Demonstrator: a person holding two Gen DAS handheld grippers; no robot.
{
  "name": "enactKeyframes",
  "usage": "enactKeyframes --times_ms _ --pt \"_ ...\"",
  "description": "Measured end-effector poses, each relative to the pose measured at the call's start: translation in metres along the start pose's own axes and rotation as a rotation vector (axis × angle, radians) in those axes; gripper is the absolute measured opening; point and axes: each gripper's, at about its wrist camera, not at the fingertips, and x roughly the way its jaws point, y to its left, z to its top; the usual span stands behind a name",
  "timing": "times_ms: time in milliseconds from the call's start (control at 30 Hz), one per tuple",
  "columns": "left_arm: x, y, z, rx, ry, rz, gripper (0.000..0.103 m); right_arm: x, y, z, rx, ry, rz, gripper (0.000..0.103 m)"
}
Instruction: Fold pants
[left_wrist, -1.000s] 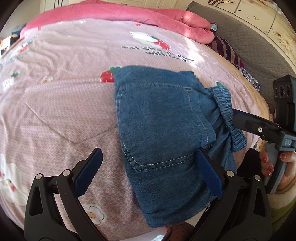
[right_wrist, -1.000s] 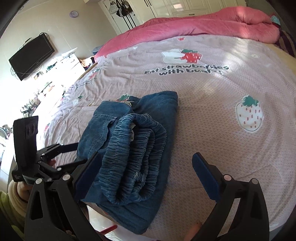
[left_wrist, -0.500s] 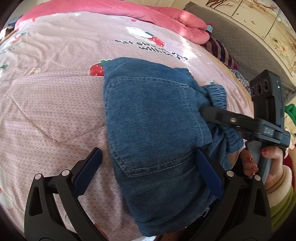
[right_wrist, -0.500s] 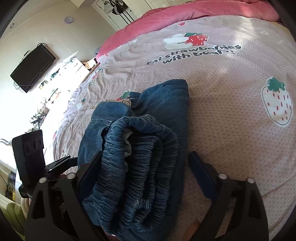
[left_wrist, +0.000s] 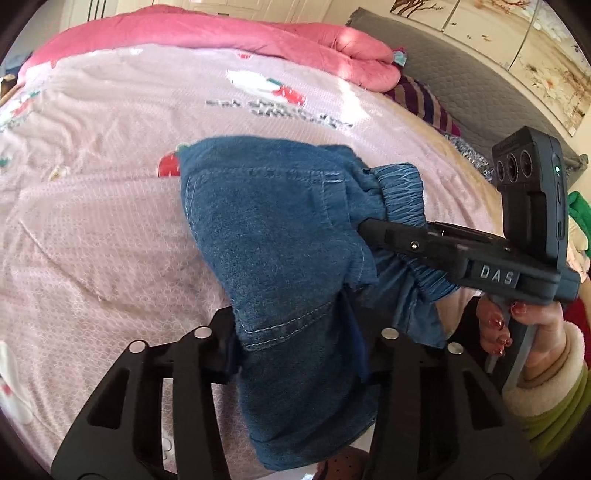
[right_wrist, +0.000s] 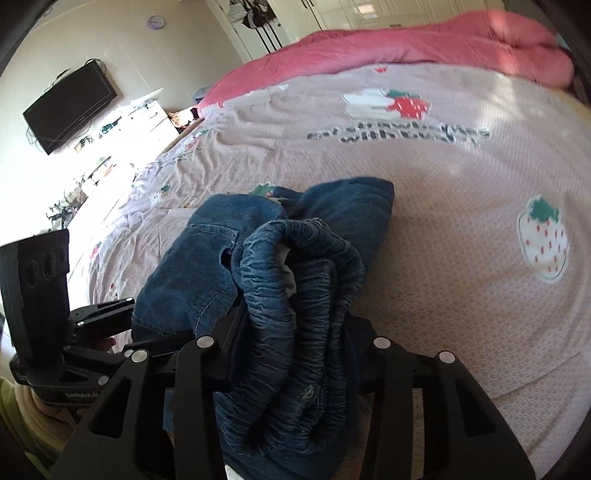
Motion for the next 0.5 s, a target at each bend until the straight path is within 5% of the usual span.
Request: enactKeyframes --times_ms 500 --pt "-0.031 0.013 0.054 0.041 -0.118 0.077 0.037 0.004 0.019 0.077 -0.076 -0.097 0.02 0.039"
